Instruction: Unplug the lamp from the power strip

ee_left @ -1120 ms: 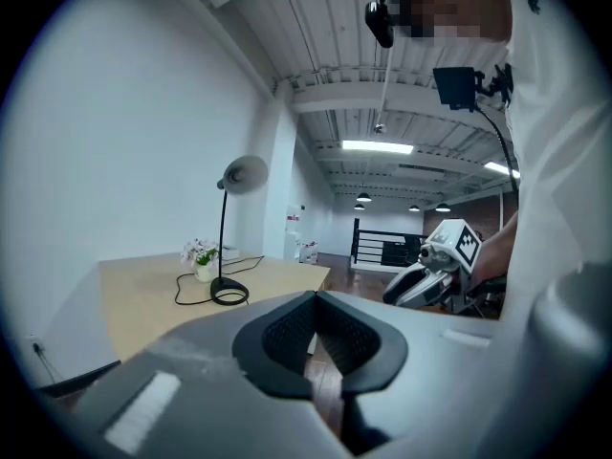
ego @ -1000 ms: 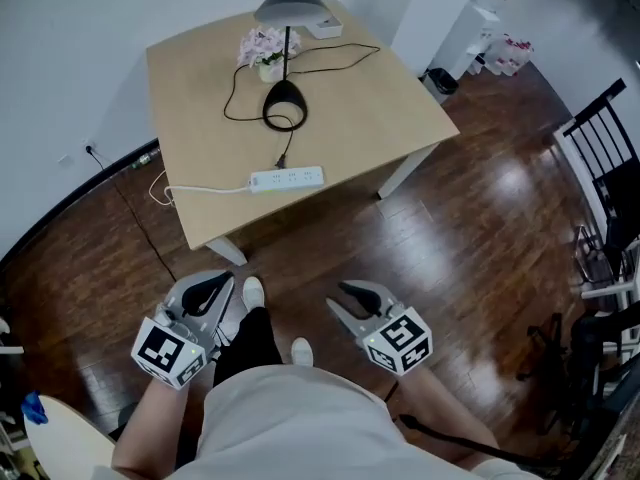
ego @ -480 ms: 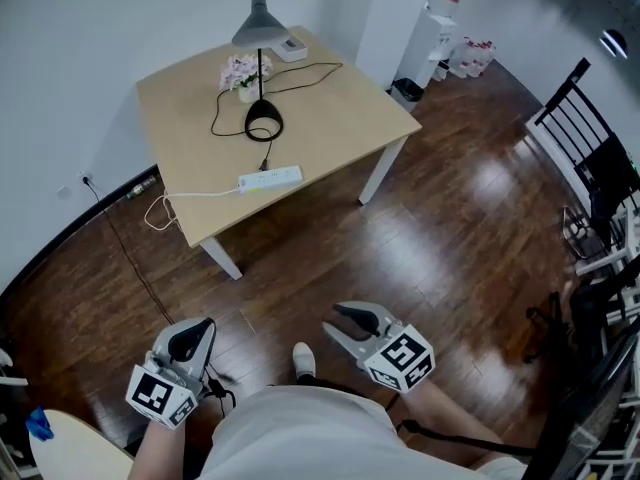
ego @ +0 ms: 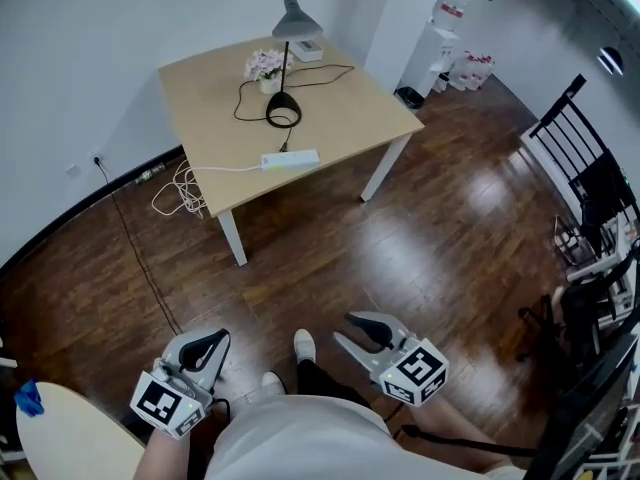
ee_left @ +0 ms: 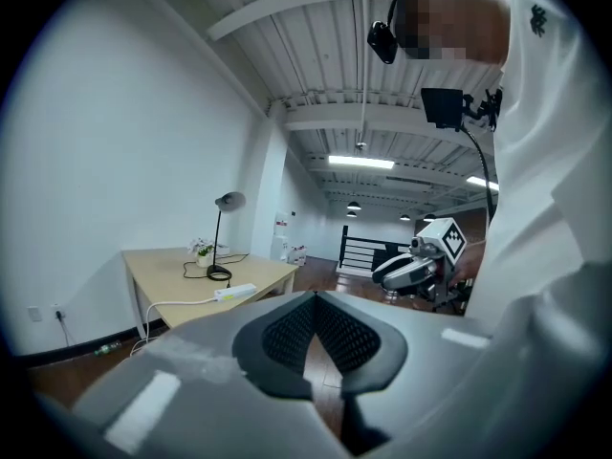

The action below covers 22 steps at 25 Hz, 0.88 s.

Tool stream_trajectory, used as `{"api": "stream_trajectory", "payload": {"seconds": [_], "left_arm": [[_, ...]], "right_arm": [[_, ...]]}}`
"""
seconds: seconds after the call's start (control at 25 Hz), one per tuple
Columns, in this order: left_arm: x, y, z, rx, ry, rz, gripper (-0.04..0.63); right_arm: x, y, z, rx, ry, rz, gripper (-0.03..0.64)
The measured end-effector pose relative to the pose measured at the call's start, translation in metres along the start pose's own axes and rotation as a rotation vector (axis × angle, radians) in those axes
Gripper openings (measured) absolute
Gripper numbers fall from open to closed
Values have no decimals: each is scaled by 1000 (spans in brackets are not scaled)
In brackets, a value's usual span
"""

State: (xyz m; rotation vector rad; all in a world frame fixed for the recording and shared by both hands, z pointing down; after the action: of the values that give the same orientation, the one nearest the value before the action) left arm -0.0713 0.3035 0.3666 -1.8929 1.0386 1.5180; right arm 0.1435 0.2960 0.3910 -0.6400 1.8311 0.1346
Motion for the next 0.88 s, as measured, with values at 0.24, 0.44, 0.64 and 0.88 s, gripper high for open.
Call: {"api": "stream_trajectory", "payload": {"seconds": [0.24,0.44,0.64,0.88], "left_arm": [[-8,-20,29,-18,-26,18,5],[-9,-33,42,-2,-21,-2,5],[-9,-53,39,15,-14,-14,5],[-5,-90,29,-17,-20,-17,6]], "right_arm": [[-4,42,8,7,-15,23,135],[-4,57,13,31,-30,41,135],[-7,61,27,54,-25,68,135],[-18,64,49,66,-30,69,133]]}}
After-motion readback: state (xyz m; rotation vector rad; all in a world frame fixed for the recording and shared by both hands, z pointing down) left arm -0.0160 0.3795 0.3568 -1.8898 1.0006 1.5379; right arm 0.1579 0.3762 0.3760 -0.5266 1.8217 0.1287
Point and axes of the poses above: the fingertips, and each gripper's own axes: z backward along the fingers, y to its left, x out of its top, the point moved 2 cm from there along z, backward along the fingers, and after that the axes turned 12 degrees about x, right-handed, at the moved point
